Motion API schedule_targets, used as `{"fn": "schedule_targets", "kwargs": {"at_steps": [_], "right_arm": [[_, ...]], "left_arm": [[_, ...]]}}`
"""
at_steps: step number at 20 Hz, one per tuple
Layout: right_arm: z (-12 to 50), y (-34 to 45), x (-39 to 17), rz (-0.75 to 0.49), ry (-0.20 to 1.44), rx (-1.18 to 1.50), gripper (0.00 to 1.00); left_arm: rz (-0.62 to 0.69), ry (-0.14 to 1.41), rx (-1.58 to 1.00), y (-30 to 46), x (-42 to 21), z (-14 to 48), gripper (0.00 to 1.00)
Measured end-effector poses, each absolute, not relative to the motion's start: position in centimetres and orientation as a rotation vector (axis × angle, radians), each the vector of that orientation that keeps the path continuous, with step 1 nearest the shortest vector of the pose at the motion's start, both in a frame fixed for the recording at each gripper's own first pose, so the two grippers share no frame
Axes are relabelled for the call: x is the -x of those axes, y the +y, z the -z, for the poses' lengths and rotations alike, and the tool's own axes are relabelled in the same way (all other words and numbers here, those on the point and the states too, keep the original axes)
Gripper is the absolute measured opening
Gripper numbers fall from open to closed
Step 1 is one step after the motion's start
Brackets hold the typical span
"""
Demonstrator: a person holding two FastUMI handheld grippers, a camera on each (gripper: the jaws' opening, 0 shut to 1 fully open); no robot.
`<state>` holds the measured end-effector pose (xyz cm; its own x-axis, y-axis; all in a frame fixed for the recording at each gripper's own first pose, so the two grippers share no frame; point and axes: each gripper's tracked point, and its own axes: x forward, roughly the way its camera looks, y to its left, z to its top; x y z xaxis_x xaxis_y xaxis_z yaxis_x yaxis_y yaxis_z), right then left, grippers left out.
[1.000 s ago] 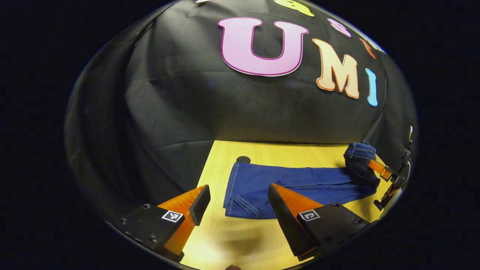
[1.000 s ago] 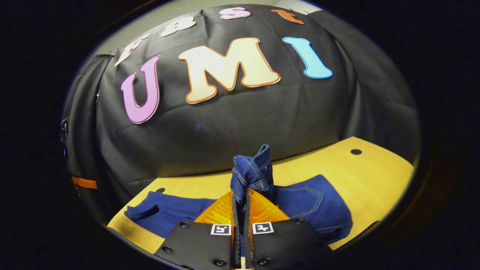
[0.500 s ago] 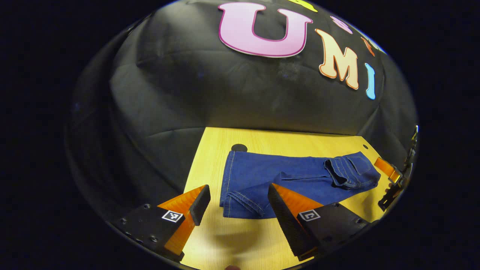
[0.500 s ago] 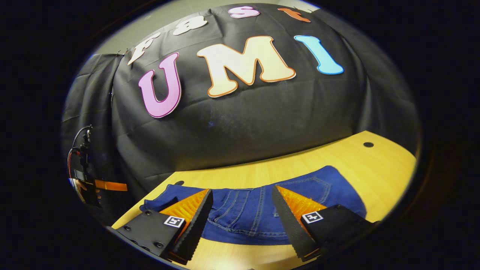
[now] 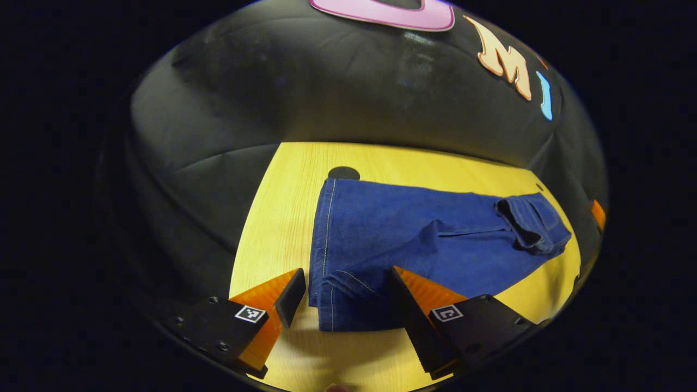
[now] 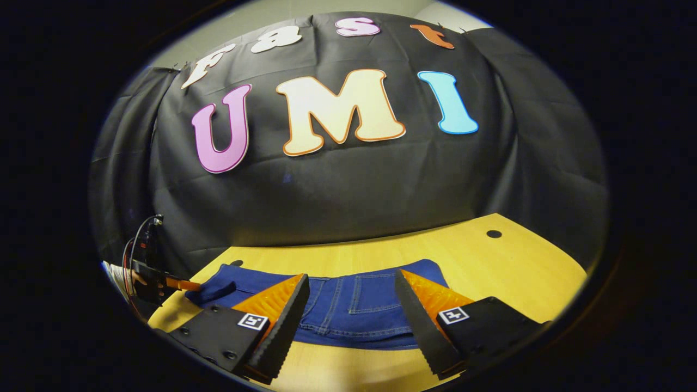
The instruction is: Grasp the waist and the cuffs of the jeans and fold them to make the two legs overlap; first hold the waist and fold one-third of the jeans toward the cuffs, then hold the cuffs and fold the remaining one-third in the same direction to finish folding.
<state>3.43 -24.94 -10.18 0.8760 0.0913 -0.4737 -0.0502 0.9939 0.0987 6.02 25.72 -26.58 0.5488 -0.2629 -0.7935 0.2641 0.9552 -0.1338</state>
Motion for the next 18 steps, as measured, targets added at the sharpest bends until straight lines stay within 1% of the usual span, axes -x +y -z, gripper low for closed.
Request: {"fn": "schedule_targets", "kwargs": {"at_steps": [2, 3, 6, 7, 9, 11, 13, 15, 18], "right_arm": [[9.7, -25.6, -3.1, -0.057, 0.500, -0.080, 0.98], [9.4, -25.8, -2.8, -0.053, 0.496, -0.080, 0.98], [8.7, -26.2, -2.8, -0.045, 0.485, -0.074, 0.98], [8.7, -26.2, -2.8, -0.045, 0.484, -0.076, 0.97], [8.5, -26.2, -2.9, -0.052, 0.485, -0.083, 0.97], [8.5, -26.1, -2.9, -0.064, 0.484, -0.090, 0.97], [8.1, -26.0, -3.0, -0.081, 0.473, -0.097, 0.98], [7.8, -26.2, -3.0, -0.100, 0.463, -0.098, 0.98], [7.1, -27.7, -2.8, -0.122, 0.462, -0.091, 0.98]], "left_arm": [[0.319, 0.994, -0.052, 25.7, -5.2, 27.6, 0.94], [0.334, 0.970, -0.060, 25.4, -5.7, 27.1, 0.95], [0.330, 0.984, -0.063, 25.5, -5.8, 27.8, 0.96], [0.328, 0.988, -0.057, 25.5, -5.7, 27.8, 0.94], [0.338, 0.989, -0.034, 24.8, -5.6, 27.6, 0.86], [0.355, 0.991, -0.017, 22.9, -5.1, 27.6, 0.52], [0.327, 0.996, -0.040, 22.6, -5.3, 27.8, 0.18], [0.282, 1.000, -0.057, 23.0, -5.7, 27.6, 0.01], [0.219, 0.969, -0.001, 22.0, -6.3, 25.0, 0.00]]}}
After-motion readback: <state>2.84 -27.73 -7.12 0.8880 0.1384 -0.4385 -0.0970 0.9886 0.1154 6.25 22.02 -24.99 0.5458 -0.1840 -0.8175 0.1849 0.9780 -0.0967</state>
